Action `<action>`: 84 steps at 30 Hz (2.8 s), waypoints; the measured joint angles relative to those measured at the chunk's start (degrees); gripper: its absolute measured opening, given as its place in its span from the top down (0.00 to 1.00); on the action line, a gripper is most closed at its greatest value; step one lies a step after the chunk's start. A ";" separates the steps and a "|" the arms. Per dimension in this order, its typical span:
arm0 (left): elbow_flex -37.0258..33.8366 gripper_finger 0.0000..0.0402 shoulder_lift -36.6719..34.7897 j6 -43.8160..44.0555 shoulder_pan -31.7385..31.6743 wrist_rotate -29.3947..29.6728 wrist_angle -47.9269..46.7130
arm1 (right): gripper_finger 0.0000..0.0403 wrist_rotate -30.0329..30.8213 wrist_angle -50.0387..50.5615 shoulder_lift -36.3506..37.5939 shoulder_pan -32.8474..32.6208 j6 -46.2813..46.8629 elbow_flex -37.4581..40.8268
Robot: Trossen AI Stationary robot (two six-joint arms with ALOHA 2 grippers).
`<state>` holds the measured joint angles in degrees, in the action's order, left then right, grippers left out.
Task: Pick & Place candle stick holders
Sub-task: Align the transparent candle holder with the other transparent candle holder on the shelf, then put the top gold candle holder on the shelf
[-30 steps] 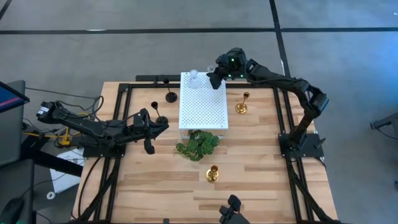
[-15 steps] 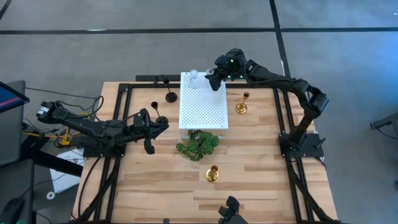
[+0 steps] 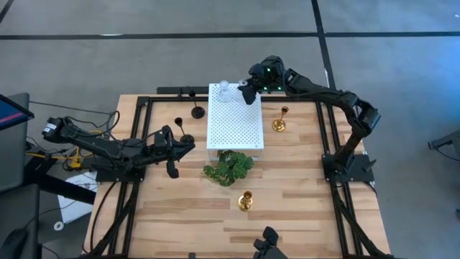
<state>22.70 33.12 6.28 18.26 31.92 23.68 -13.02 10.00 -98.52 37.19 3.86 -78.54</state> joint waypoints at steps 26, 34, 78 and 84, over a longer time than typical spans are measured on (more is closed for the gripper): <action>0.00 0.98 0.00 0.01 0.00 -0.02 -0.02 | 0.39 0.02 6.06 0.88 0.48 -2.93 -0.16; 0.00 0.98 0.00 0.00 0.00 -0.02 -0.02 | 0.37 -0.02 18.68 1.22 0.44 -6.86 -7.09; -0.02 0.98 0.00 0.00 -0.02 -0.02 -0.04 | 0.75 12.51 30.54 48.21 -8.52 0.75 13.72; -0.02 0.98 0.00 0.00 -0.02 -0.02 -0.04 | 0.75 19.33 19.03 60.49 -12.33 9.67 31.48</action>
<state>22.68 33.12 6.28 18.24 31.90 23.64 6.32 29.03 -38.03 24.86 13.53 -47.06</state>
